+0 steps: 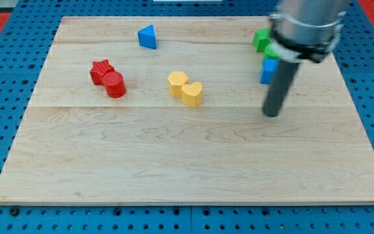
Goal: Move the yellow heart to the bottom side of the blue cube
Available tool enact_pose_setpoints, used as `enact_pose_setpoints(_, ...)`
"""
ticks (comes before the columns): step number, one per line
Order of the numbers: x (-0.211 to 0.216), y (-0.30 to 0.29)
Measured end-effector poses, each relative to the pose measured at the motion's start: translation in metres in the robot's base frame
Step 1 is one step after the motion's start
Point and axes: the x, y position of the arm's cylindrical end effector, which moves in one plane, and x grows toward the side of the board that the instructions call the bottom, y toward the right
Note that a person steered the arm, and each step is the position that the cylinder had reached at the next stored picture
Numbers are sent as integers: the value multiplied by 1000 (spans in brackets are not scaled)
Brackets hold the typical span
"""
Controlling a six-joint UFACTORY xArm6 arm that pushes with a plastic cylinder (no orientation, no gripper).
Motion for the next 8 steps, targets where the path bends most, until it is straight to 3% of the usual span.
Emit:
enact_pose_setpoints(2,-4,-173)
enact_pose_setpoints(3,-31,-189)
enact_pose_setpoints(6,-49,-62)
enact_pose_setpoints(8,-48,-62)
